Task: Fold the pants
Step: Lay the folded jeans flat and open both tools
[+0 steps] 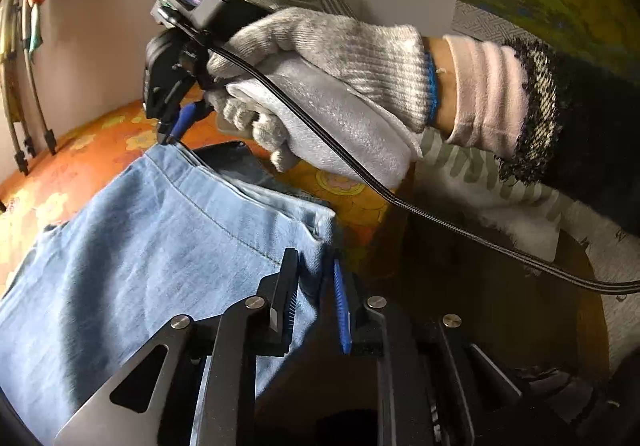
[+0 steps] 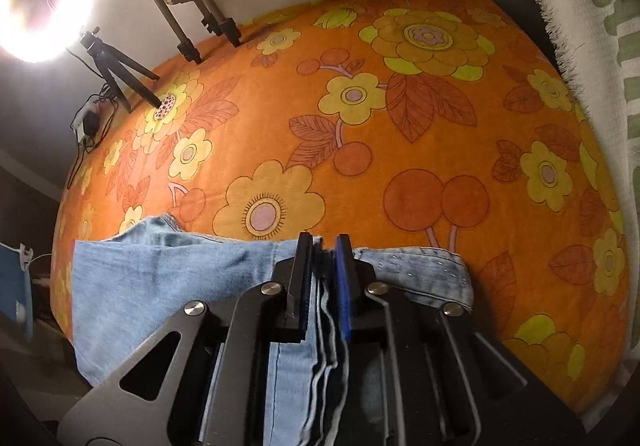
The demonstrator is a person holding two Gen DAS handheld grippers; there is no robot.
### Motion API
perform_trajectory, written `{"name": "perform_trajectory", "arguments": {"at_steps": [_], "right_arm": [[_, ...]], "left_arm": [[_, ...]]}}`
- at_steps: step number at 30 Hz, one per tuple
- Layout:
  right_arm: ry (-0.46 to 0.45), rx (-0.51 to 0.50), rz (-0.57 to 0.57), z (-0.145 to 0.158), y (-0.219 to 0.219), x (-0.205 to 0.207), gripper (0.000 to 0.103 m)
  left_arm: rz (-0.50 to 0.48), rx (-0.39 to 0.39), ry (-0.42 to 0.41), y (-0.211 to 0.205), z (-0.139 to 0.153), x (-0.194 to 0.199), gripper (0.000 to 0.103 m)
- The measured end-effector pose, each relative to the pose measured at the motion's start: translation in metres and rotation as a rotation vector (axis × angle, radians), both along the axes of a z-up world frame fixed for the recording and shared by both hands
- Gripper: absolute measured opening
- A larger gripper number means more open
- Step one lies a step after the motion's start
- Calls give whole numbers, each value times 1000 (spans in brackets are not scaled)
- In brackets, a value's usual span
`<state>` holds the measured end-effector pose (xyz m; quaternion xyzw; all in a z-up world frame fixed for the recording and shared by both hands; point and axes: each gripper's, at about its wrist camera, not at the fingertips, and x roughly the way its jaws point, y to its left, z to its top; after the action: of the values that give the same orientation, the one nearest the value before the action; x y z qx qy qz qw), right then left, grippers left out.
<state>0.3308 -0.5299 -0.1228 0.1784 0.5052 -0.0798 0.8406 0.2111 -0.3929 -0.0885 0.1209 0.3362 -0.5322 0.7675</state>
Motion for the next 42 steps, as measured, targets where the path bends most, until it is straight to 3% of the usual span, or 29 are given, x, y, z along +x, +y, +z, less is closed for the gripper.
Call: {"name": "perform_trajectory", "arguments": {"at_steps": [1,3,5,7,10,13,16,21,23,26,27,29,32,35,38,42], "right_arm": [[-5,-2,-6,3,0,-3,33],[-37,1,-18,13,-2,-15,41],[-63,19,-25,23,-3,-32,41],[-84,46,-26,29,-2,-55,41],[-91,69,-21,26,4,-94,41],[-70,77,3,6,19,-133,41],[-35,100,21,-17,30,-154,41],[-5,117,9,-44,40,-165,41],[3,102,12,-47,43,-164,38],[14,99,39,-41,50,-159,10],[17,79,51,-38,54,-158,5],[6,68,81,-29,62,-157,3],[-5,-96,54,-14,66,-157,3],[11,-140,60,-7,67,-158,3],[-41,-161,69,14,78,-157,34],[-95,-141,197,45,121,-123,38]], "left_arm": [[3,2,-1,4,4,1,16],[23,2,-7,18,13,3,17],[54,-7,-4,33,19,6,19],[120,-16,-7,57,28,10,28],[262,-26,12,111,38,27,31],[428,-26,28,176,45,43,33],[602,3,27,240,41,48,47],[839,52,95,325,22,52,47],[878,47,142,338,12,50,48],[919,19,235,346,-6,50,48],[928,14,265,347,-13,53,48],[937,14,304,349,-21,52,48],[936,33,360,349,-38,56,48],[930,44,387,346,-50,55,48],[933,33,404,346,-59,54,48],[935,-13,427,352,-63,51,48]]}}
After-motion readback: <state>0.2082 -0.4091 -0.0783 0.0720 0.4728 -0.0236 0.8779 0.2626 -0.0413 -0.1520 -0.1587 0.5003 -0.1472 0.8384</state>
